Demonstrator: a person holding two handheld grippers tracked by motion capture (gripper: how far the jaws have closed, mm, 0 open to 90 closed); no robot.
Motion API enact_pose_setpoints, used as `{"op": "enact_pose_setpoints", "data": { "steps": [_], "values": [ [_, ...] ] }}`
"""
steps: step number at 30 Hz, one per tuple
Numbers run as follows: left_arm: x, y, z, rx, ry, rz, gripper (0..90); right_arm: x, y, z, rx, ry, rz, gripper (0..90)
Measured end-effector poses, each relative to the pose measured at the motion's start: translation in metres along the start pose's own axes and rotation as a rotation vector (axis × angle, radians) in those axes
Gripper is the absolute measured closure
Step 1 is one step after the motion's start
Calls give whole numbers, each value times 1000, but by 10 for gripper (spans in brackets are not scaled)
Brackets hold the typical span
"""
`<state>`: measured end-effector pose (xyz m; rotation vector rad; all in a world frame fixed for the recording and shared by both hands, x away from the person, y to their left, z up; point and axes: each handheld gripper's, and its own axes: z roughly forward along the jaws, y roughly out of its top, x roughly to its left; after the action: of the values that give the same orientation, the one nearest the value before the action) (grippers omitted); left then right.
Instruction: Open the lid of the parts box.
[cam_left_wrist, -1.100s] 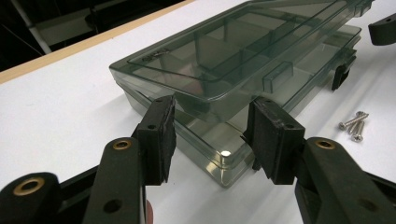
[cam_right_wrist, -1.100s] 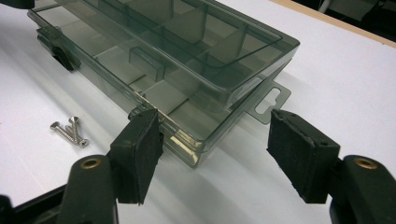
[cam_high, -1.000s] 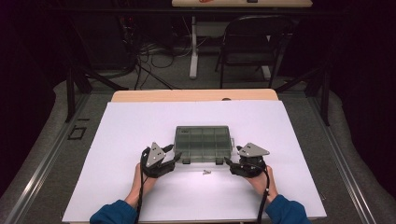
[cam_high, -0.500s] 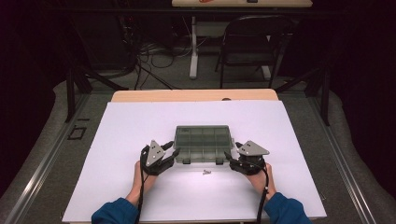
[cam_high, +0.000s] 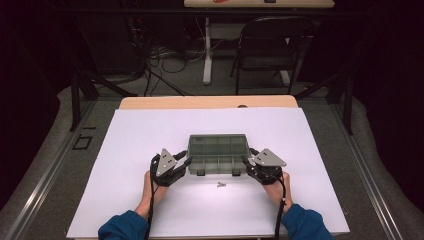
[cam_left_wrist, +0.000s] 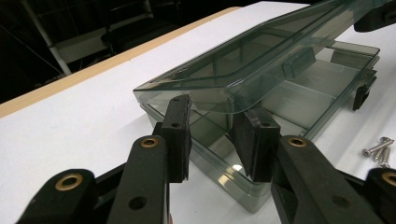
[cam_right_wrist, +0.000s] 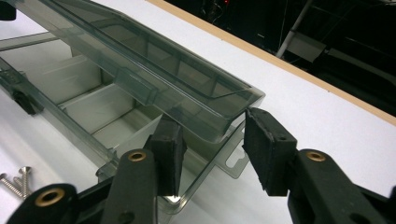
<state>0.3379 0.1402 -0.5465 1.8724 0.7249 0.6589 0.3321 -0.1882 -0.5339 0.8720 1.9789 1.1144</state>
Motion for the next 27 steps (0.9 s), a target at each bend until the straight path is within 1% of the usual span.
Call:
{"op": "enact_pose_setpoints", "data": {
  "steps": [6, 8, 10, 11, 12, 14, 15, 17, 22, 23, 27],
  "values": [
    [1, 3, 1, 2, 9, 6, 680, -1, 1, 0, -12, -14, 8, 620],
    [2, 4, 1, -1, 9, 9, 681, -2, 3, 1, -17, -19, 25, 634],
    [3, 5, 1, 0, 4, 1, 680, -3, 4, 0, -12, -22, 24, 633],
    [4, 6, 1, 3, 3, 7, 680, -3, 5, 1, -9, -16, 40, 634],
    [4, 6, 2, 3, 6, 7, 680, -4, 5, 1, -11, -17, 43, 636],
    [5, 7, 2, 4, 8, 9, 681, -4, 6, 1, -8, -22, 44, 640],
    [4, 7, 2, 1, 9, 4, 681, -4, 7, 2, -16, -25, 51, 649],
    [5, 8, 2, -1, 14, 14, 681, -5, 8, 2, -15, -24, 51, 657],
    [6, 10, 3, -5, 20, 16, 692, -6, 10, 3, -10, -34, 63, 674],
    [7, 10, 3, -4, 19, 22, 692, -6, 10, 3, -10, -34, 63, 674],
    [7, 11, 4, -10, 23, 16, 695, -7, 11, 4, -8, -34, 69, 688]
  ]
}}
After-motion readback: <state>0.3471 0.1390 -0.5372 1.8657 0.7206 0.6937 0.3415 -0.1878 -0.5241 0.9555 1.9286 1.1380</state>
